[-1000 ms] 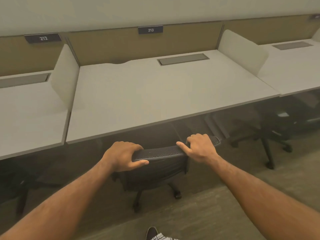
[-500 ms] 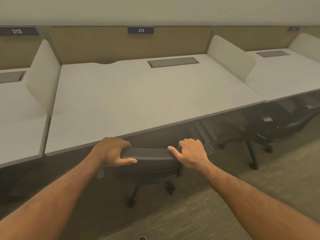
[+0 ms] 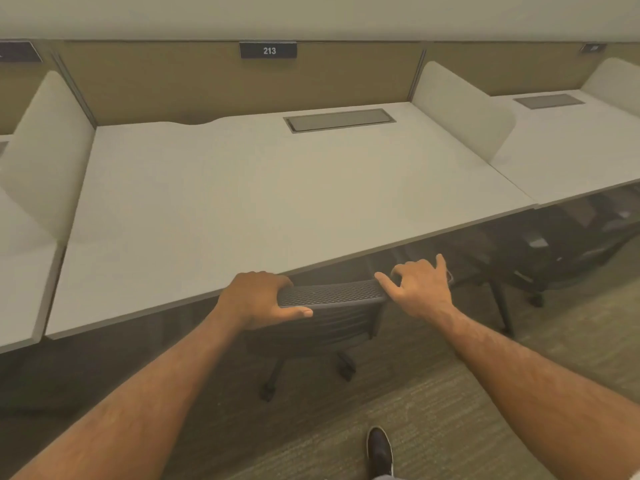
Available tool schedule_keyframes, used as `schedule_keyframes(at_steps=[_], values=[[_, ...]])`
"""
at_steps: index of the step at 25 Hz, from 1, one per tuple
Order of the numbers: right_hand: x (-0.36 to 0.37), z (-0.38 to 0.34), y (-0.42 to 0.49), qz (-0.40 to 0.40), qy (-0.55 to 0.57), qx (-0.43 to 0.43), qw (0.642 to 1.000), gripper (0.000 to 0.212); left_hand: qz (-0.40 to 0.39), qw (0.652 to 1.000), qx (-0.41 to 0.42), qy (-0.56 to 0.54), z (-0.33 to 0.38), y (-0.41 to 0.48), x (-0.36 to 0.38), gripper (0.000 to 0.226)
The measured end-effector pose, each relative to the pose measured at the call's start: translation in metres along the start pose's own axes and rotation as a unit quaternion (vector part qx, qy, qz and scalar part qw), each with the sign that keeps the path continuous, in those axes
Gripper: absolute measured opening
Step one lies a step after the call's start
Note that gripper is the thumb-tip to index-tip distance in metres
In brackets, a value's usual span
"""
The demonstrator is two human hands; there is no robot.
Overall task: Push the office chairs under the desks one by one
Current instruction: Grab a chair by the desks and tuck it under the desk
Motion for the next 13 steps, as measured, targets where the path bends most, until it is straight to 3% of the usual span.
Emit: schedule_keyframes(at_steps=[7, 13], values=[[-0.008, 0.087, 0.069, -0.034, 0.029, -0.008, 0.999, 0.074, 0.013, 0.999, -0.041, -0.031, 0.062, 0.072, -0.003, 0.092], [-0.017, 0.118, 0.11, -0.034, 0.062, -0.11, 0.991, 0.061, -0.007, 0.994, -0.093, -0.053, 0.083, 0.114, -0.005, 0.09]])
Point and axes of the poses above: each hand's wrist, its own y-axis towards the middle knuckle, its own x-axis out of the palm, z = x × y, the point moved 5 cm from there along y, towards the middle knuckle, and after that the axes turned 13 degrees about y, right-handed, at the moved point
